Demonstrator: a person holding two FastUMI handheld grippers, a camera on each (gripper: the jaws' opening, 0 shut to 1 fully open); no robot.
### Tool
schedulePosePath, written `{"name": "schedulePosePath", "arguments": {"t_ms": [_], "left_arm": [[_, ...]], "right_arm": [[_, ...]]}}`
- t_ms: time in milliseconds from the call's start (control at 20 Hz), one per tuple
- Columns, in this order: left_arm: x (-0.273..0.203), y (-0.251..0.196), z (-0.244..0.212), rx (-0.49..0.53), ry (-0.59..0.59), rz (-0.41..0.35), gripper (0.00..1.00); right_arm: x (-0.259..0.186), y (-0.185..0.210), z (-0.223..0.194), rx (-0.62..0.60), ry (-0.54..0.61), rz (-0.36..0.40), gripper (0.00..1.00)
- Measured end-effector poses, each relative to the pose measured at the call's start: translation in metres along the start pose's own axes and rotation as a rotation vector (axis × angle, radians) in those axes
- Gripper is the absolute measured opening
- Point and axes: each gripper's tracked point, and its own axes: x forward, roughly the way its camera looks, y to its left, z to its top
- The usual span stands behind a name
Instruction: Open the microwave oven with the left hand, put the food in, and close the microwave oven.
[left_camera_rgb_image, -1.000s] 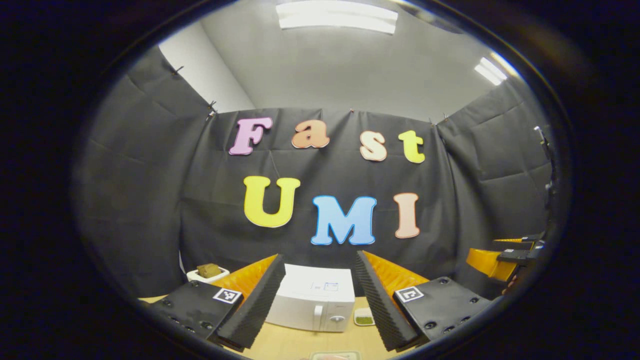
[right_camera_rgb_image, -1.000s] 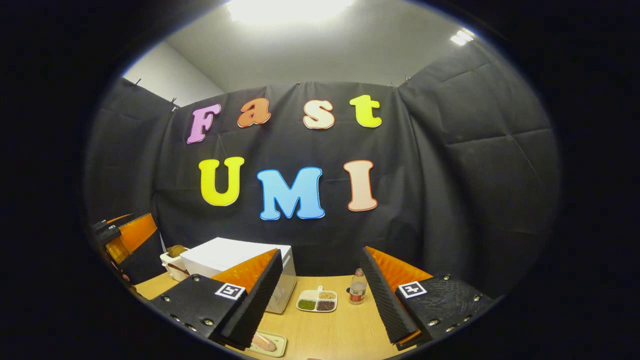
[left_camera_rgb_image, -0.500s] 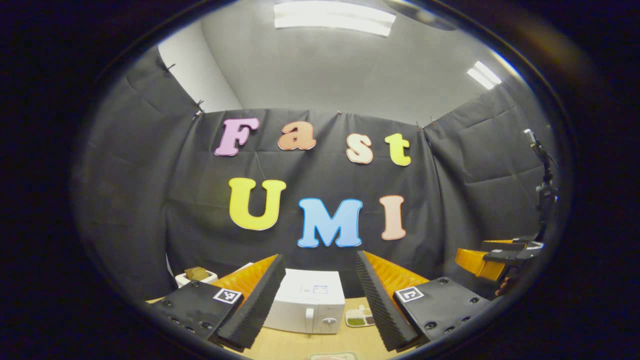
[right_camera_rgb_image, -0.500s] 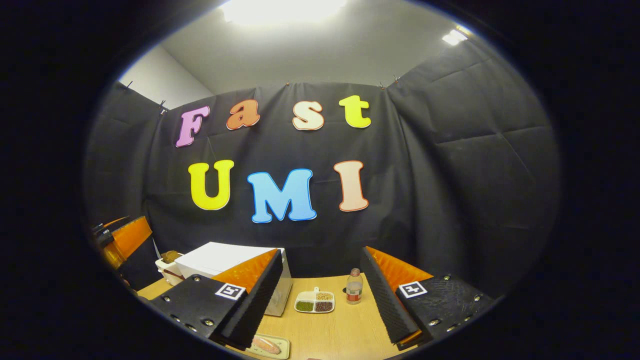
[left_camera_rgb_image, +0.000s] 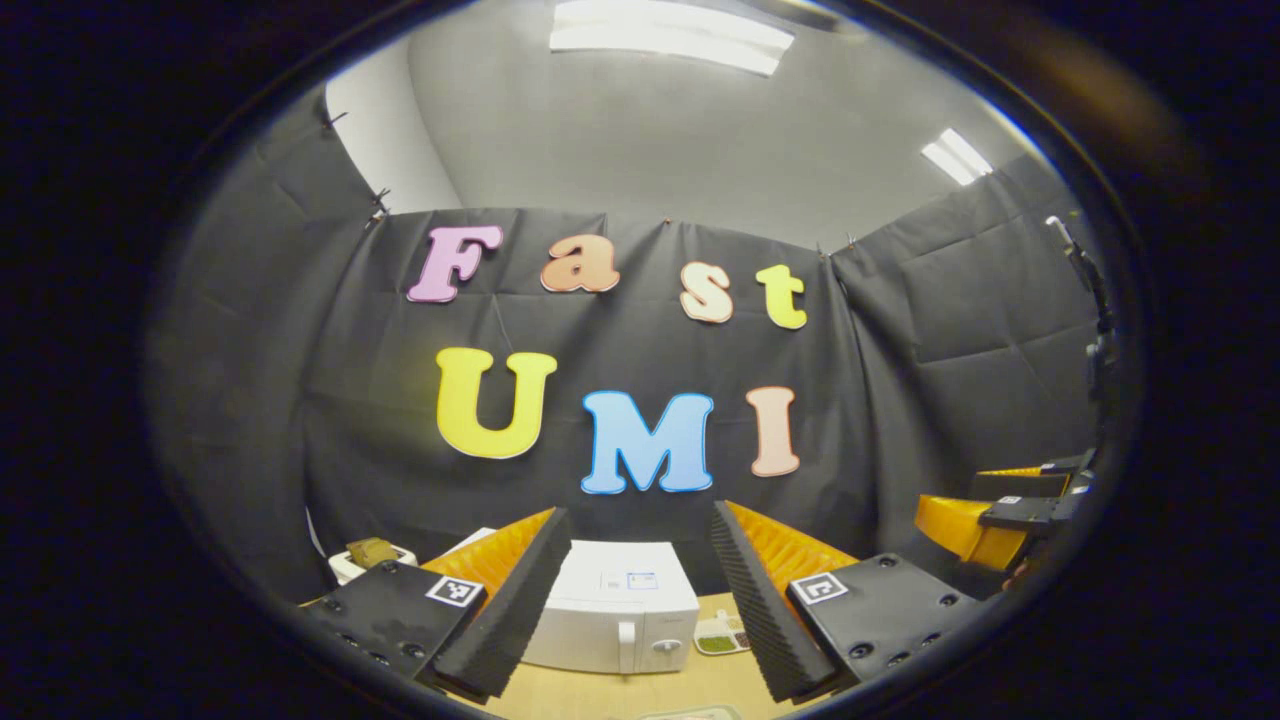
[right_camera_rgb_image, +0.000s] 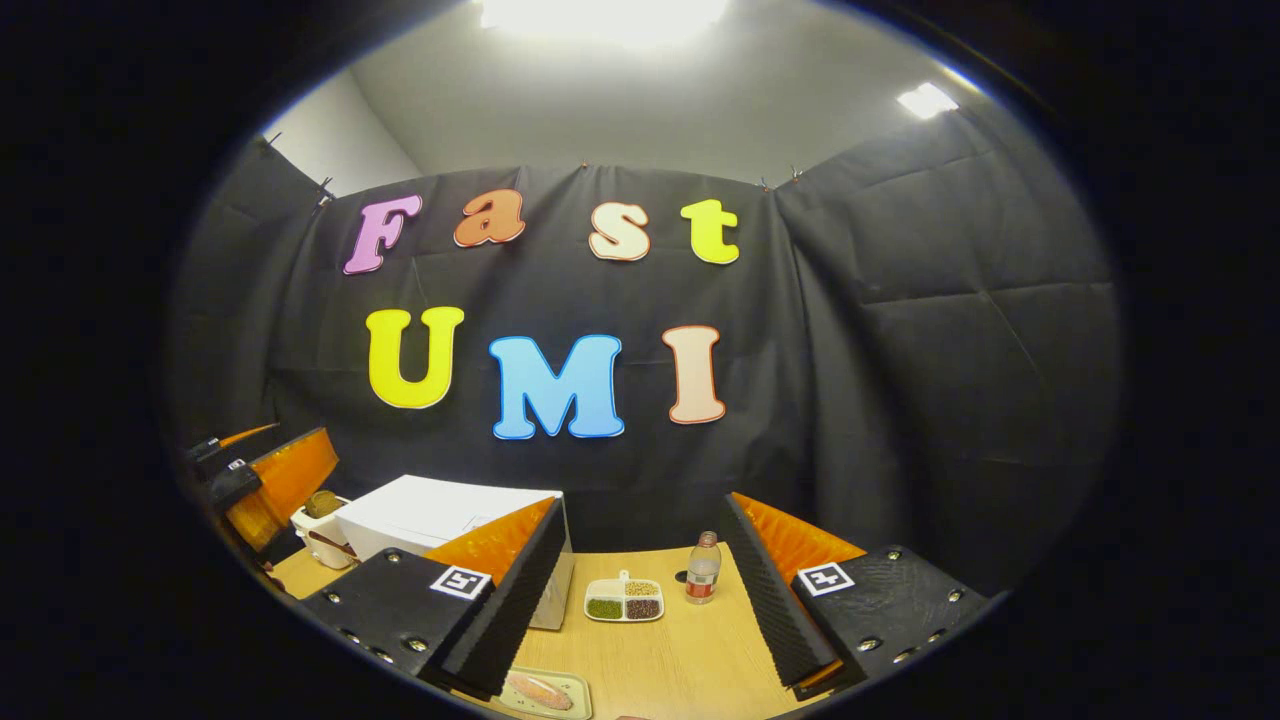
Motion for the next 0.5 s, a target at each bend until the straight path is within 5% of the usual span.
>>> {"name": "schedulePosePath", "arguments": {"t_ms": [500], "left_arm": [[0.05, 0.015, -0.147, -0.02, 0.09, 0.035, 0.96]], "right_arm": [[0.009, -0.012, -0.015, -0.034, 0.008, -0.005, 0.95]]}}
